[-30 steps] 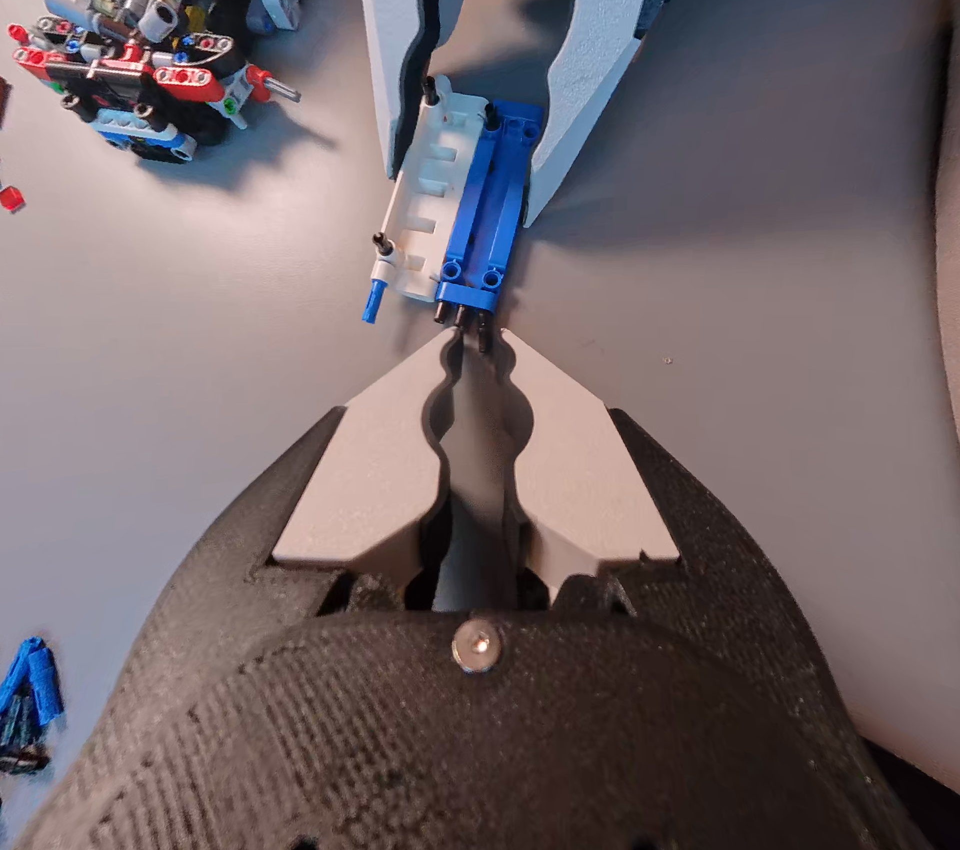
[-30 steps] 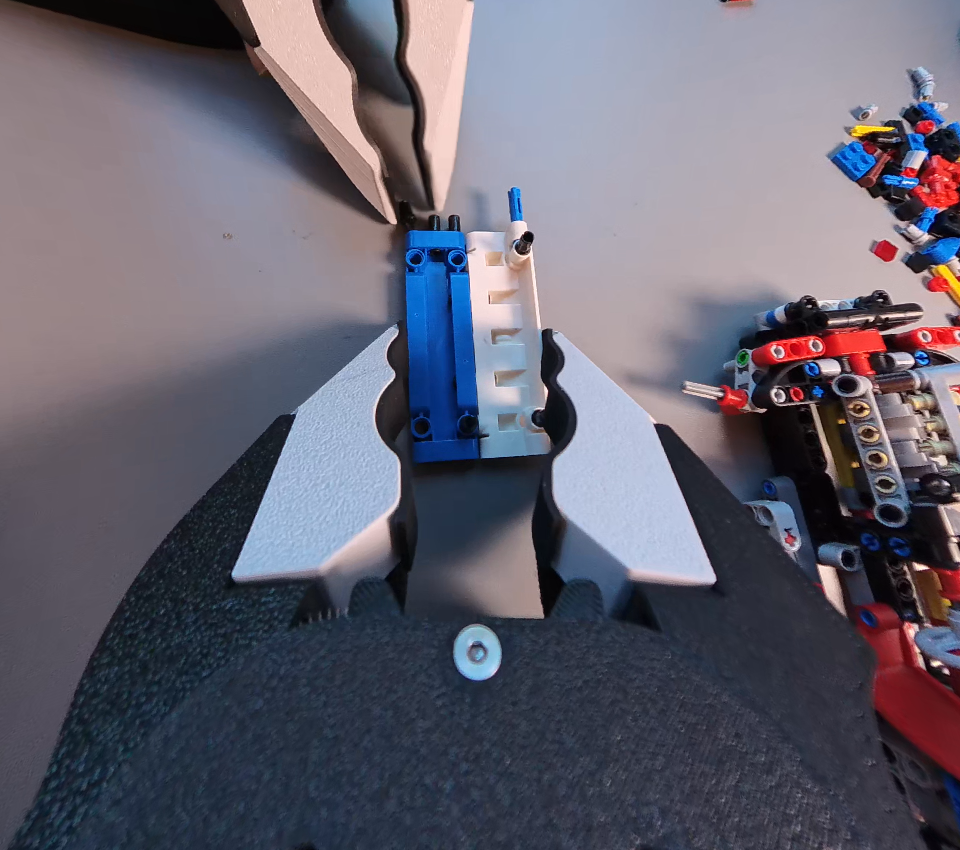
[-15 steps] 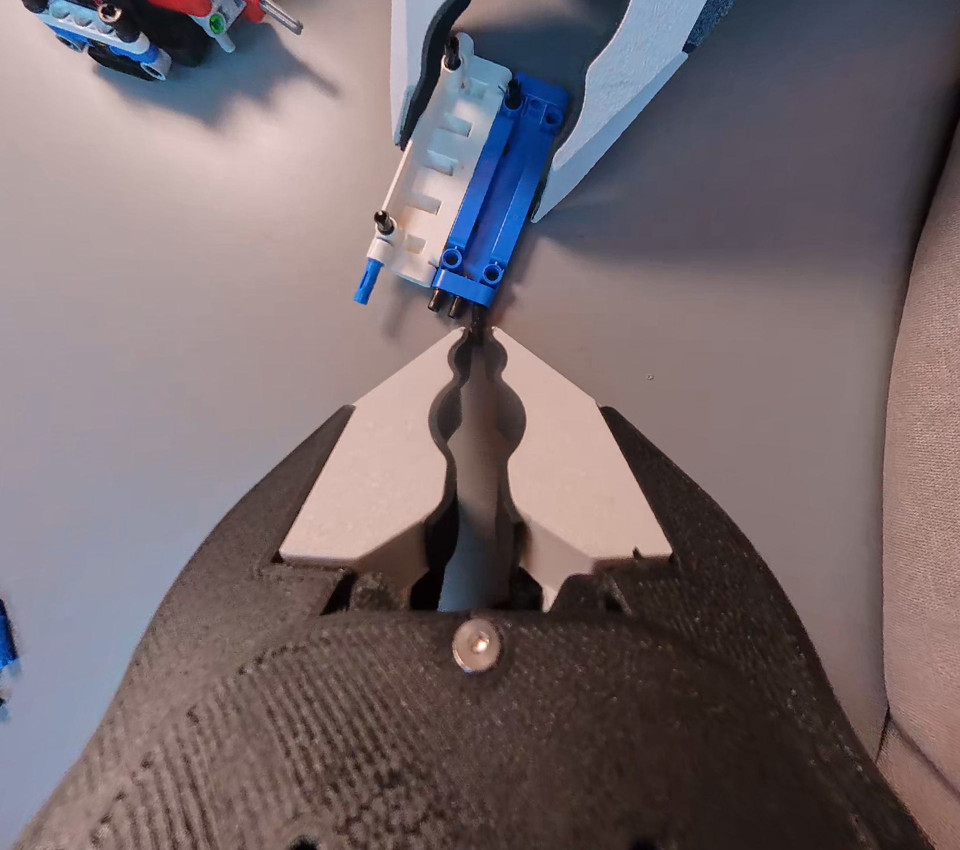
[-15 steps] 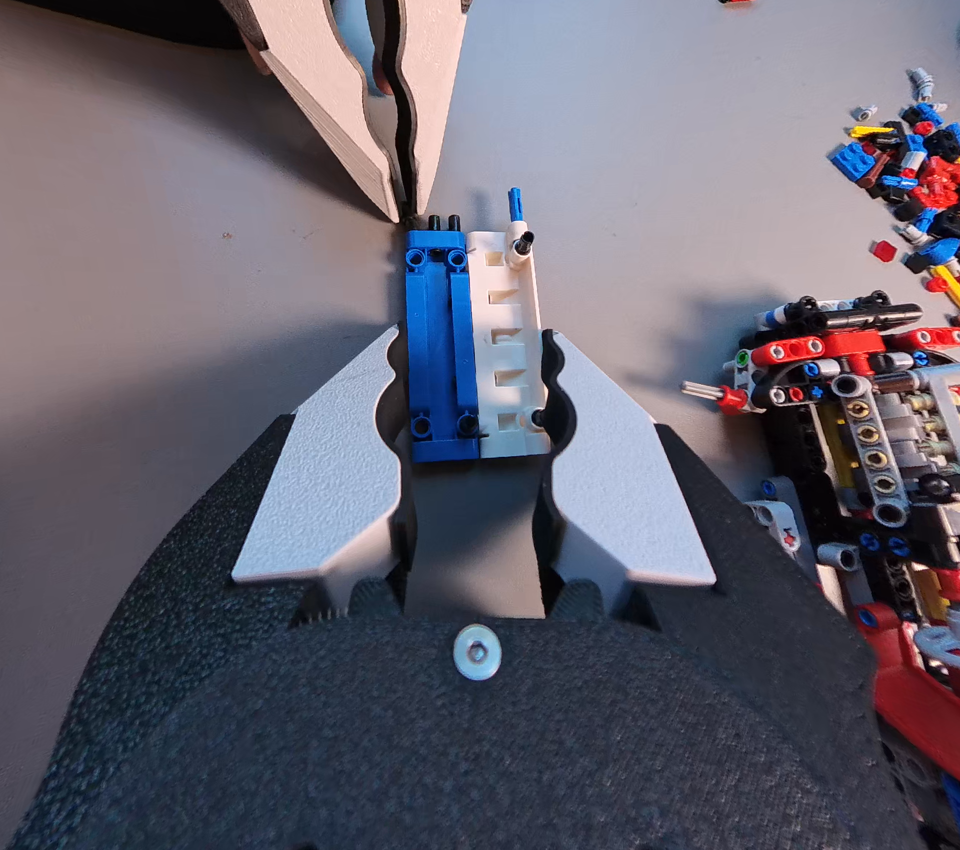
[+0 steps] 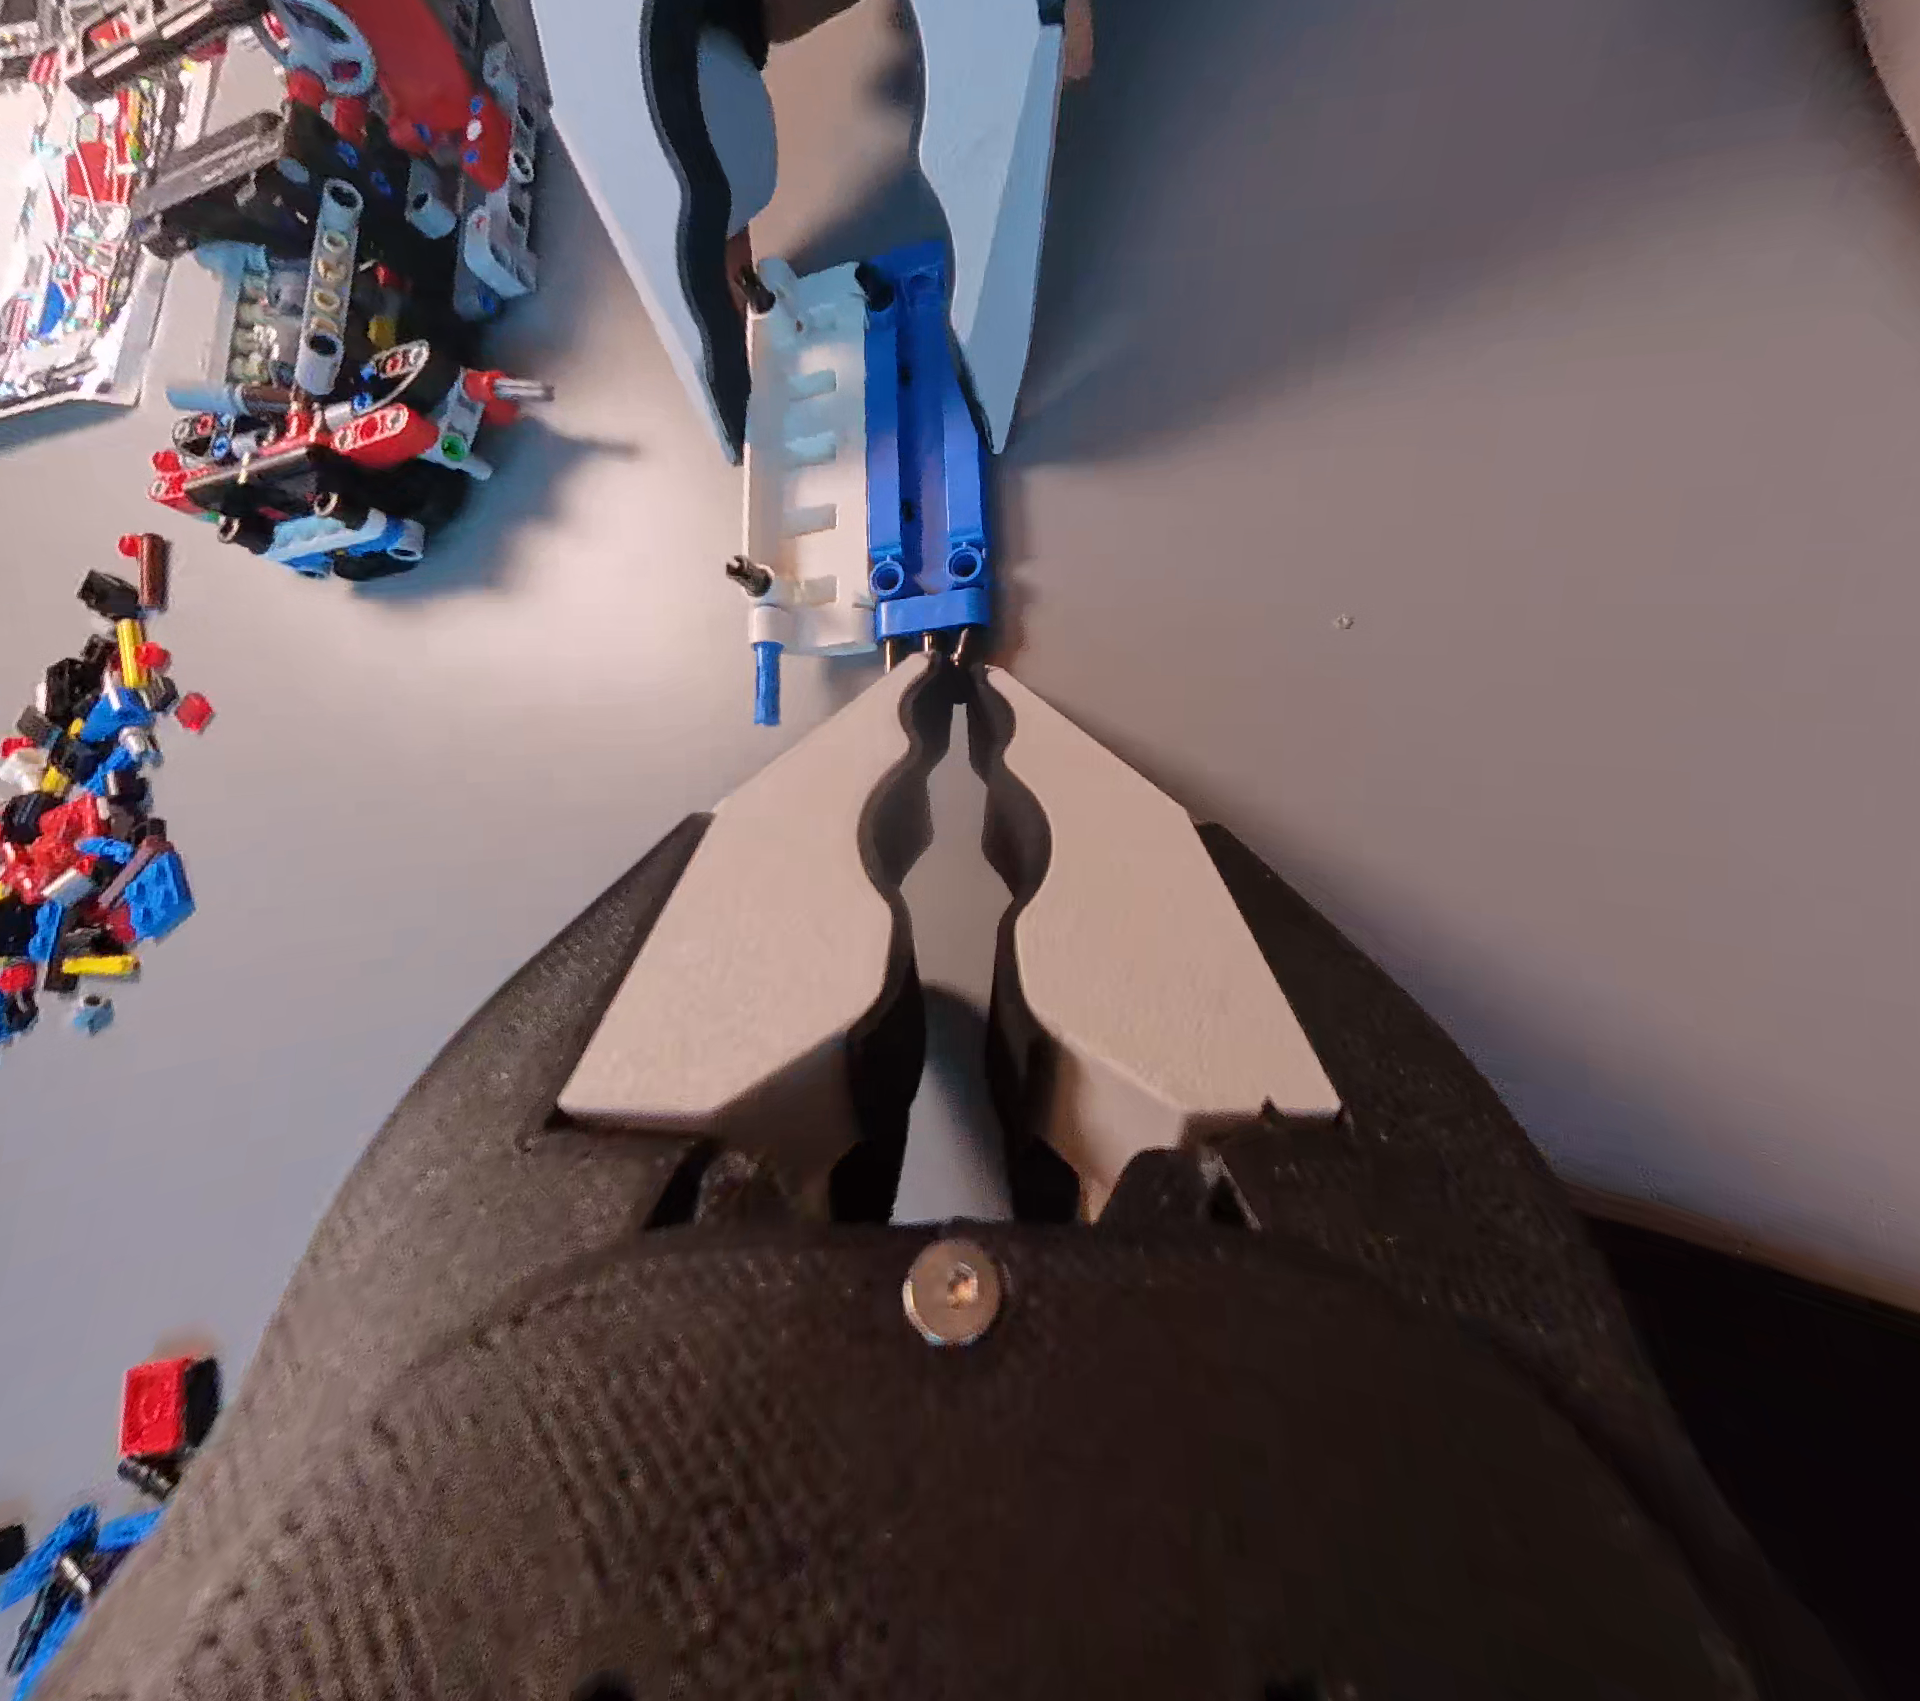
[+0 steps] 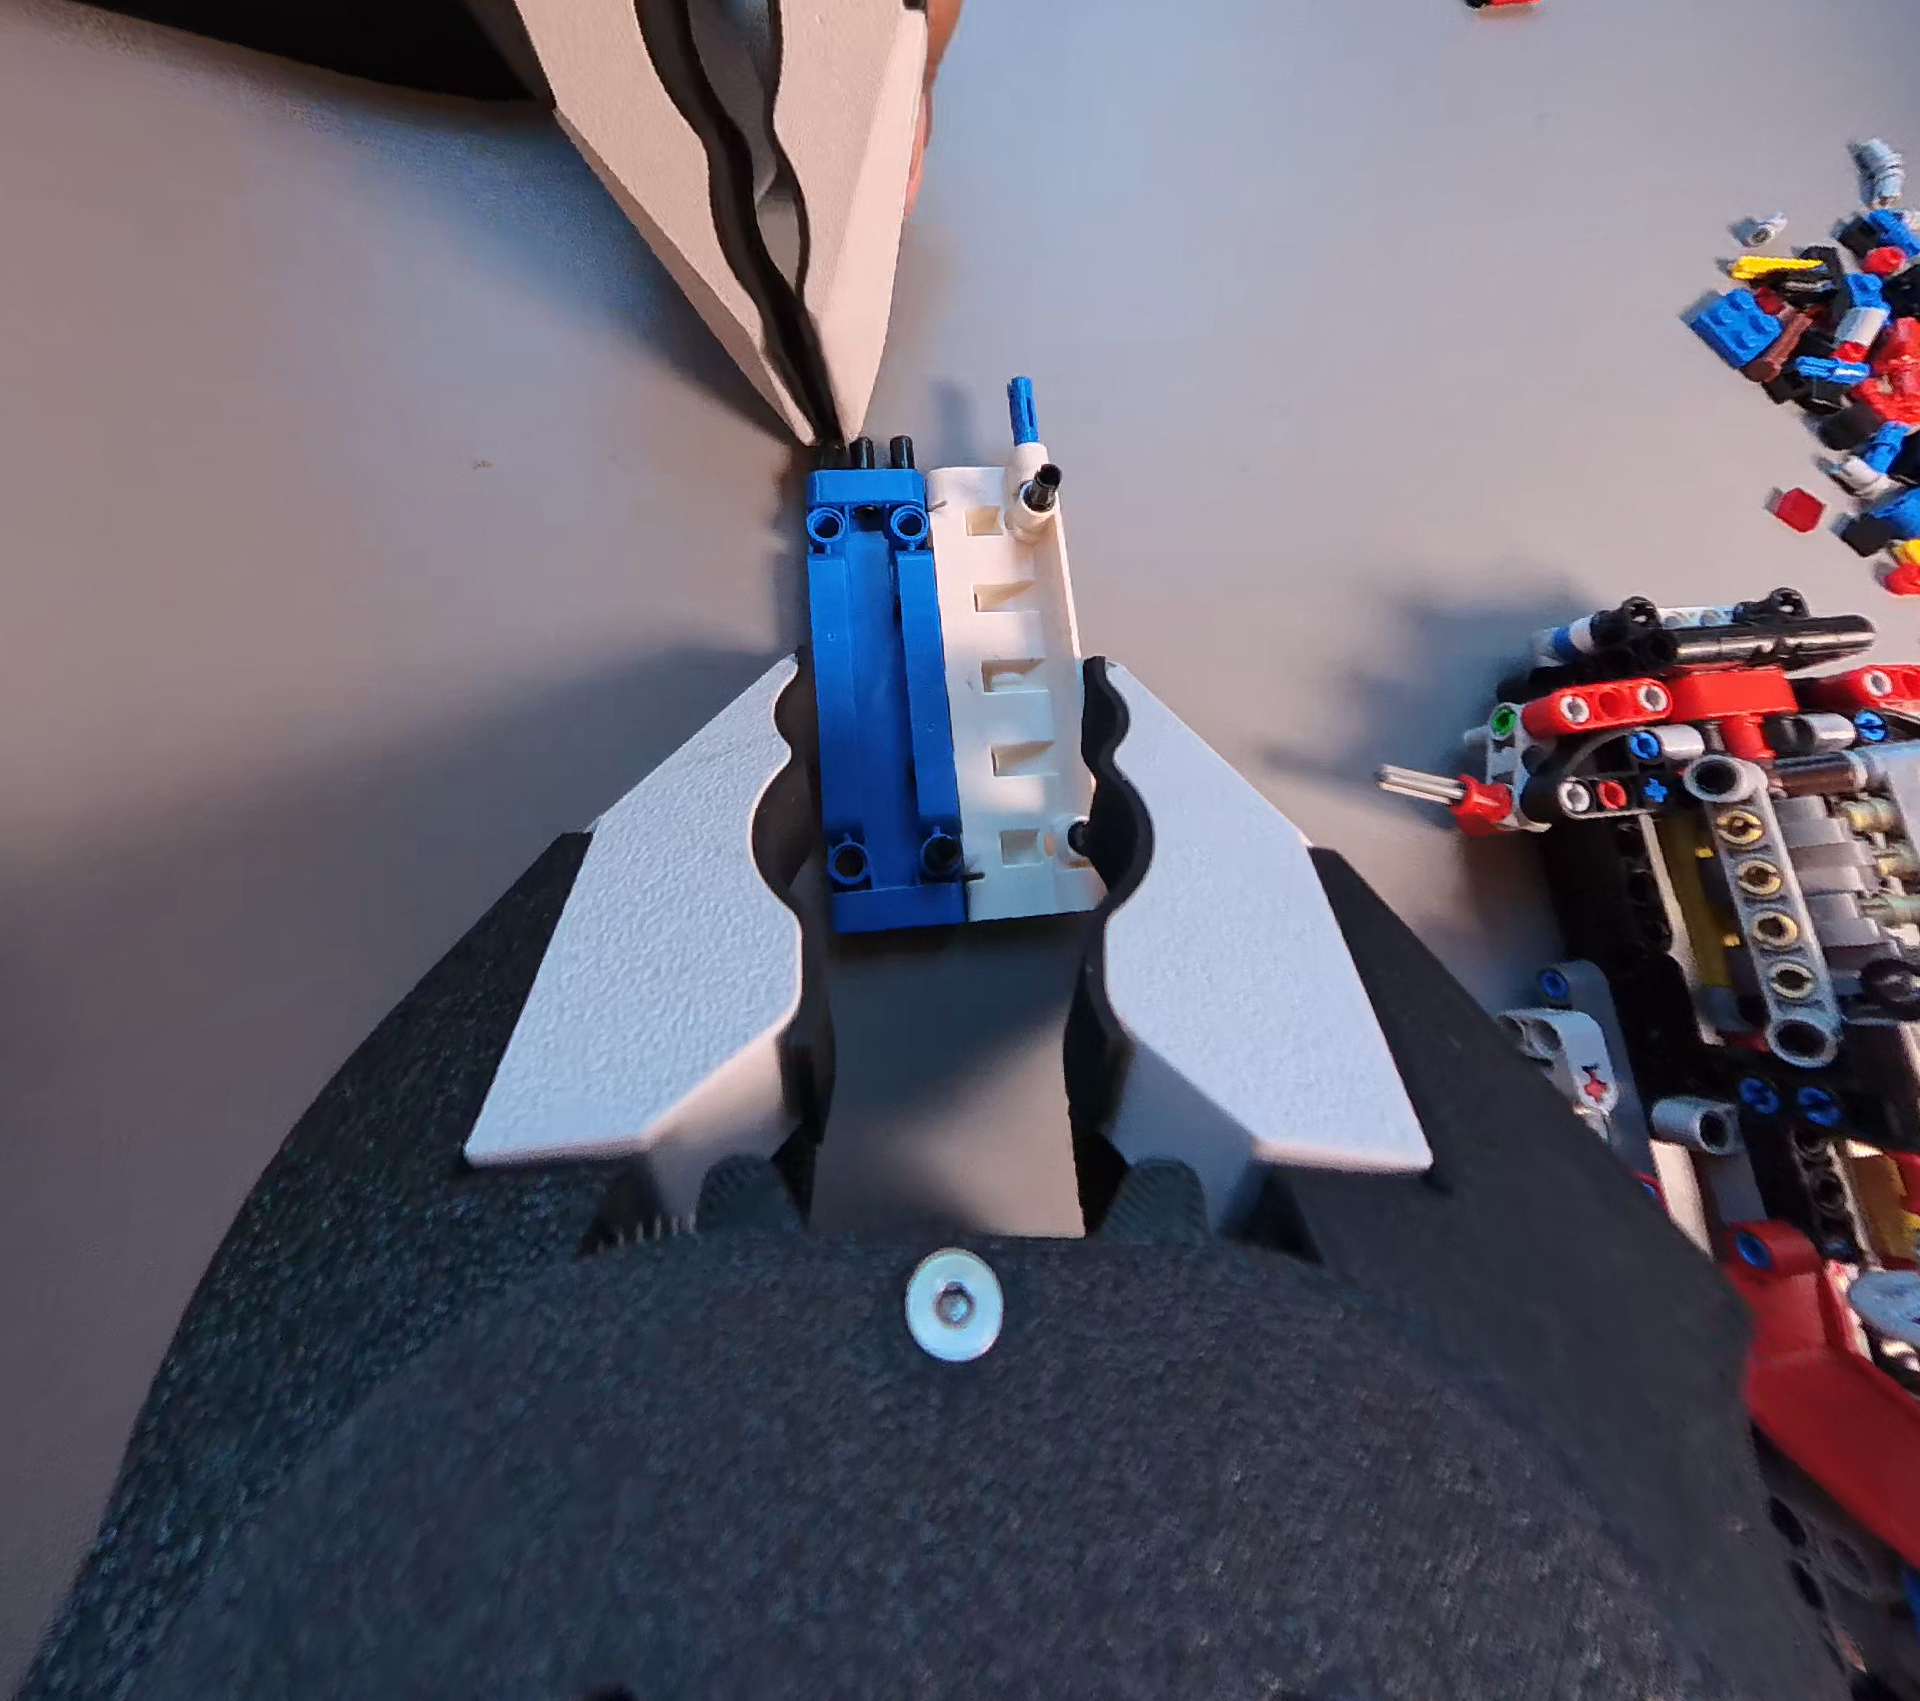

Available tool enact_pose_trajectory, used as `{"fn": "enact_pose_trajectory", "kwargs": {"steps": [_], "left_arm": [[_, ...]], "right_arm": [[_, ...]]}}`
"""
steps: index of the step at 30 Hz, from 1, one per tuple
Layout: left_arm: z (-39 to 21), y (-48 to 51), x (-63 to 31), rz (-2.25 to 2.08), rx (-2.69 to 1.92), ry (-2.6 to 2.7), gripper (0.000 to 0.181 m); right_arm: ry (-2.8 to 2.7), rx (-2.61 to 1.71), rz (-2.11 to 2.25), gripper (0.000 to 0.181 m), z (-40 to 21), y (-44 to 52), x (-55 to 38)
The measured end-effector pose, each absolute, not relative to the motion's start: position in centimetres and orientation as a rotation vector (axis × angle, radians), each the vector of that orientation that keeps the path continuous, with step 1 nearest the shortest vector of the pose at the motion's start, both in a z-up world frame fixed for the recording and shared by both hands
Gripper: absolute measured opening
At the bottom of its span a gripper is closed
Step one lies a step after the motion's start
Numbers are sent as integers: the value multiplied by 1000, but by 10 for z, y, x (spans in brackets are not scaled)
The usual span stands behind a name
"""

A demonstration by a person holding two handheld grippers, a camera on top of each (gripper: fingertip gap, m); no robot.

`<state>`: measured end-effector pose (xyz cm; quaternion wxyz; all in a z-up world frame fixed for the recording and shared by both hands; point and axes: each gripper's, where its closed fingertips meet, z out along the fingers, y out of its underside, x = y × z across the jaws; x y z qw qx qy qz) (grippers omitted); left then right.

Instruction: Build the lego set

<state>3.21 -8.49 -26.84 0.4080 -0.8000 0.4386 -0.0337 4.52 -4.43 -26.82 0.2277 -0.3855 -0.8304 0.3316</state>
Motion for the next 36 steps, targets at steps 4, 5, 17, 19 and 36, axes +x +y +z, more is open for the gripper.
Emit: {"fn": "enact_pose_trajectory", "kwargs": {"steps": [4,5,17,19,36], "left_arm": [[-269,-85,33,-98,-2028,1073,0],[-269,-85,34,-114,-2057,1030,0],[-270,-82,38,-120,-2262,790,1],[-268,-83,39,-140,-2252,780,6],[-272,-83,34,-172,-2338,666,0]], "right_arm": [[-2285,-1067,915,50,-268,-44,45],[-2283,-1072,913,50,-268,-44,45],[-2264,-1105,889,51,-269,-43,42],[-2263,-1102,888,51,-269,-43,42],[-2254,-1122,884,51,-269,-41,41]]}}
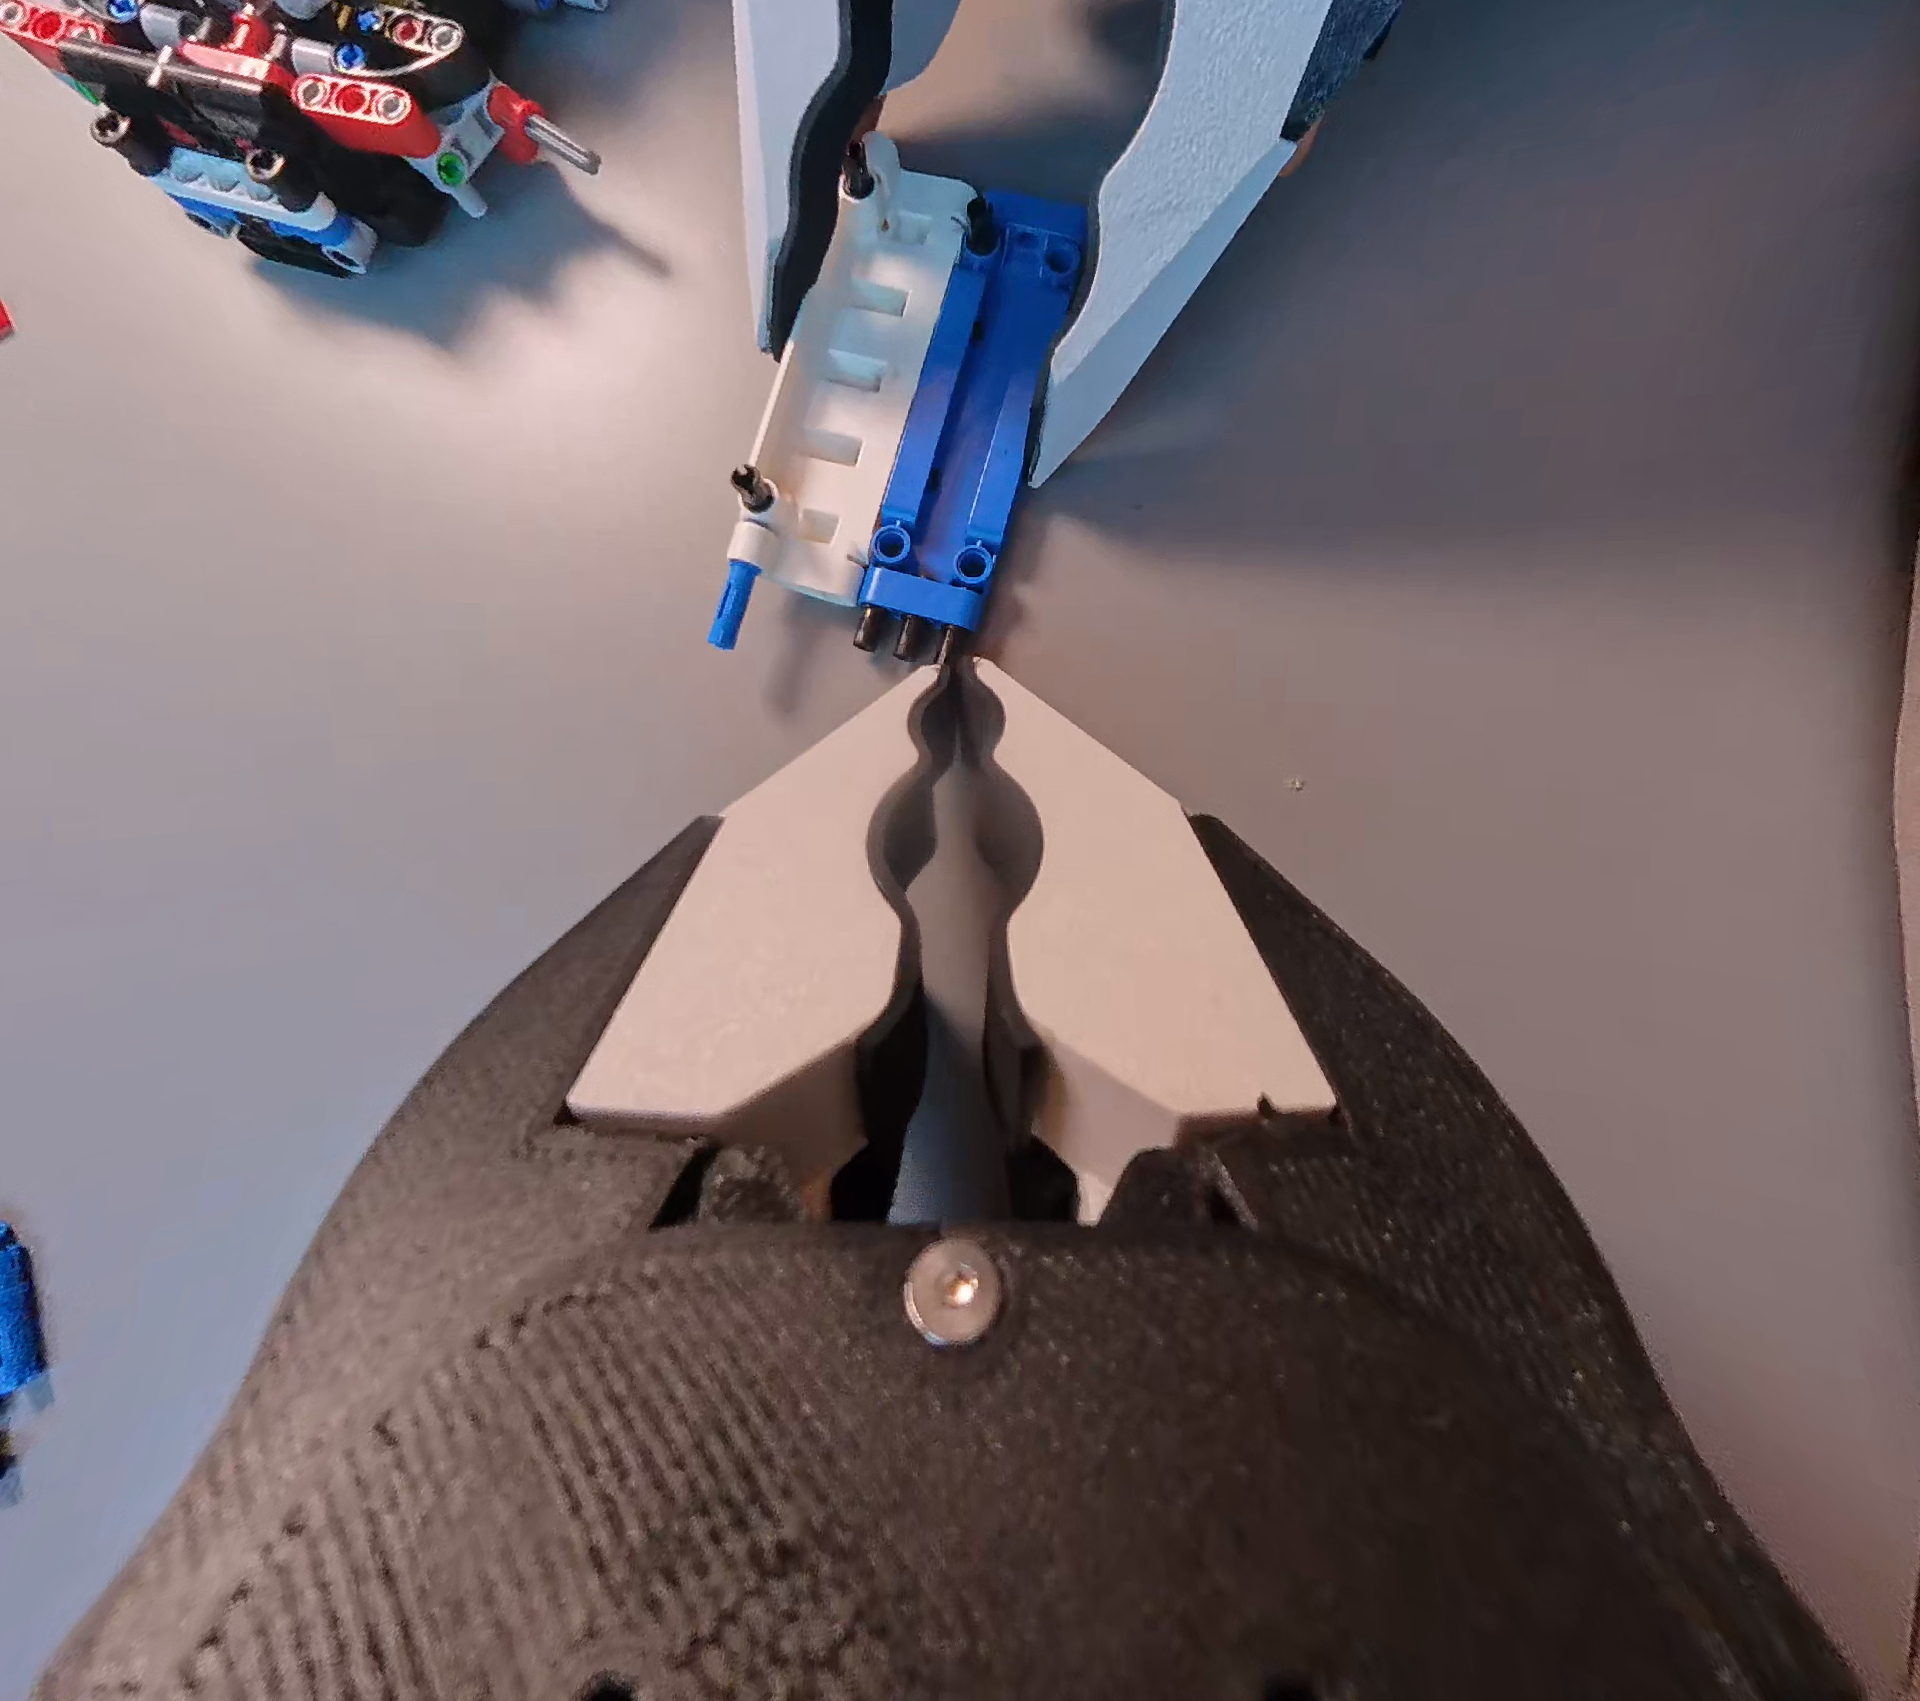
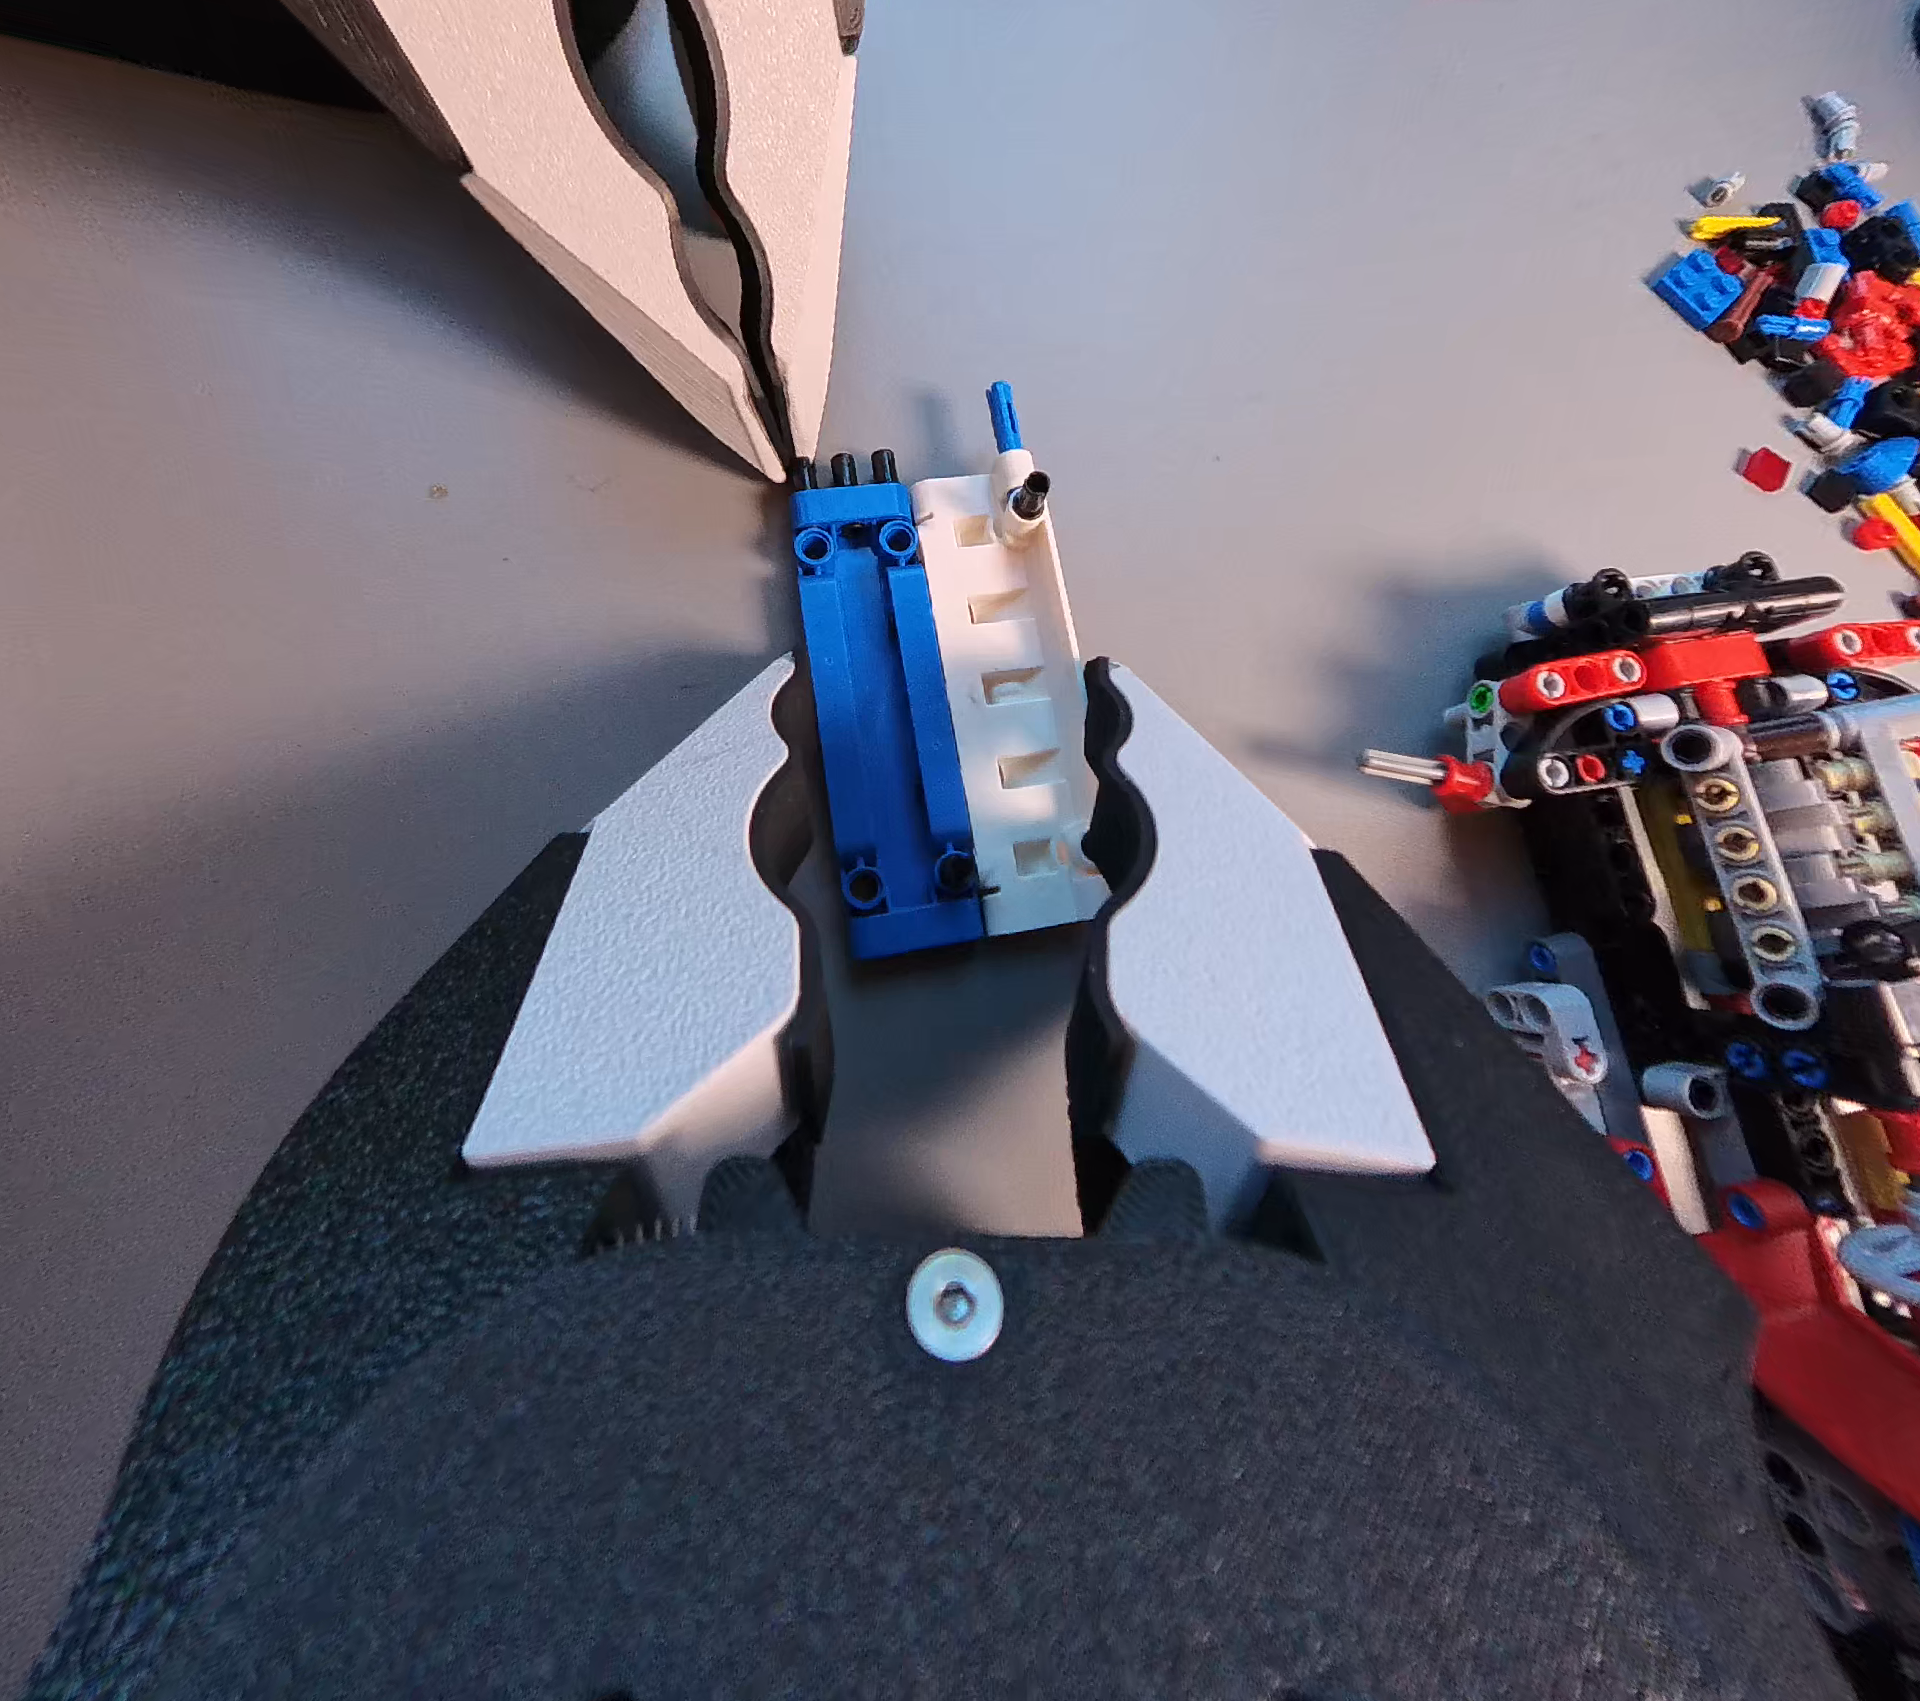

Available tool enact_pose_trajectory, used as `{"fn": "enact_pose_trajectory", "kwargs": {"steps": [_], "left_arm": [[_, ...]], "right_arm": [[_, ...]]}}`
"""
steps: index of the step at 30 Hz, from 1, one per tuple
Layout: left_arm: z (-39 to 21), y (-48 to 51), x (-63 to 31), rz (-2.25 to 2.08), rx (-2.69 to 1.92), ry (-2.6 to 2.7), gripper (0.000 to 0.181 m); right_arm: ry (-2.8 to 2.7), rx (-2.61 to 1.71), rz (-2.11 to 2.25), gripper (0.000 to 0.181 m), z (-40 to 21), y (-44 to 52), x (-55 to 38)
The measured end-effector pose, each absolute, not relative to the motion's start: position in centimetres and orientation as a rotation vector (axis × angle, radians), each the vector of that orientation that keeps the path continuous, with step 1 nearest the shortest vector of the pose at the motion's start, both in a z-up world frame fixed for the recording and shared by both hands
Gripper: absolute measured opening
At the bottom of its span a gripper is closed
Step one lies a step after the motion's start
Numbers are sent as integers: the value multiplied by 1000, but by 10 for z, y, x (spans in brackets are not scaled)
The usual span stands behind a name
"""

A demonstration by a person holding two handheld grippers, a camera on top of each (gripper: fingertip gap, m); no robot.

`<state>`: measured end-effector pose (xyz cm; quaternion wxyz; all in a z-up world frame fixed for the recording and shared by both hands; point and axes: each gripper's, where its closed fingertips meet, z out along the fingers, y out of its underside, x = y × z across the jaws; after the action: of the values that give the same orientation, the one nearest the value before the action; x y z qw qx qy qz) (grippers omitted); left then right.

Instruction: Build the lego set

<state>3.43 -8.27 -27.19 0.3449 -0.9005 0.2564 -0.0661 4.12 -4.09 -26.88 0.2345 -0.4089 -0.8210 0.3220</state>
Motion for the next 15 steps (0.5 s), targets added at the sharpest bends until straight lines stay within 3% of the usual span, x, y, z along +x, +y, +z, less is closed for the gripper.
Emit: {"fn": "enact_pose_trajectory", "kwargs": {"steps": [12,15], "left_arm": [[-272,-84,30,-210,-2334,629,0],[-271,-81,23,-209,-2346,599,12]], "right_arm": [[-2249,-1126,876,51,-269,-42,40],[-2250,-1127,876,51,-269,-42,40]]}}
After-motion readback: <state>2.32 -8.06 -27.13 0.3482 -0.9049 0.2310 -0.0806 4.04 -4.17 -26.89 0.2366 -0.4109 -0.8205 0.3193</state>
